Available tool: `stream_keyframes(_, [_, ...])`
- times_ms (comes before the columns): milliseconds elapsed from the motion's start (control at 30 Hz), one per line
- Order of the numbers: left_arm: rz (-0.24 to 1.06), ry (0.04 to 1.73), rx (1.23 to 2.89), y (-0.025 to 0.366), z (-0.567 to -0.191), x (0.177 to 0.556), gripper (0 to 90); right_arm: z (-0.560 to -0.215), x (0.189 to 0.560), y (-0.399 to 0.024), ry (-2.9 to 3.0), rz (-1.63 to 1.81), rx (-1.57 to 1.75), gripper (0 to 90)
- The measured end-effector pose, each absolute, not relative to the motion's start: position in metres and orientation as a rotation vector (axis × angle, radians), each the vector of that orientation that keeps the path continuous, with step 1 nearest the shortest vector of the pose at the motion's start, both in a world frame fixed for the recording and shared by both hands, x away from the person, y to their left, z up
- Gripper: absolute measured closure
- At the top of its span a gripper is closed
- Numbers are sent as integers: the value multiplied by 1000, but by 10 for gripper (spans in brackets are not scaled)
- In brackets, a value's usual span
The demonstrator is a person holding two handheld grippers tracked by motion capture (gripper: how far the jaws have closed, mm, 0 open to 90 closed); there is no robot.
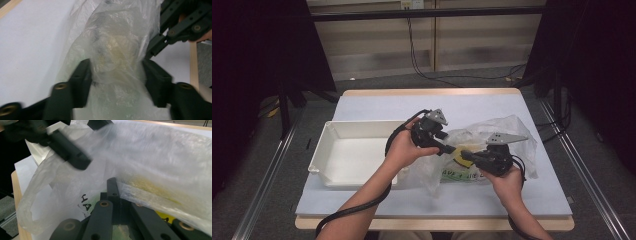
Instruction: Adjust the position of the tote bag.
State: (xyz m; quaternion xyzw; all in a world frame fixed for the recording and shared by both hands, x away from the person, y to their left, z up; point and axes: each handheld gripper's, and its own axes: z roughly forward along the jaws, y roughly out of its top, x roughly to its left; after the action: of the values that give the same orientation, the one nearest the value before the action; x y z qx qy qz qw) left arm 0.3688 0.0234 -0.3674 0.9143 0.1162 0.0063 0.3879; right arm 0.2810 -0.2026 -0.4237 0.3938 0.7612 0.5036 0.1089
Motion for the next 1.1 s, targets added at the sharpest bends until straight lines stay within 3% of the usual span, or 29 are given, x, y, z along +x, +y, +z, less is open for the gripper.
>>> stream_keyframes(67, [17,319,2312,26,-367,373,589,-424,281,-203,2244,1481,1156,900])
stream_keyframes(133, [-15,342,2291,29,-366,378,731,-425,280,-203,2247,1482,1157,900])
stream_keyframes(300, [-32,359,2300,35,-364,389,840,-430,279,-205,2270,1467,1167,900])
stream_keyframes(1100, [-47,500,2275,55,-383,441,880,-464,230,-239,2395,1331,1331,900])
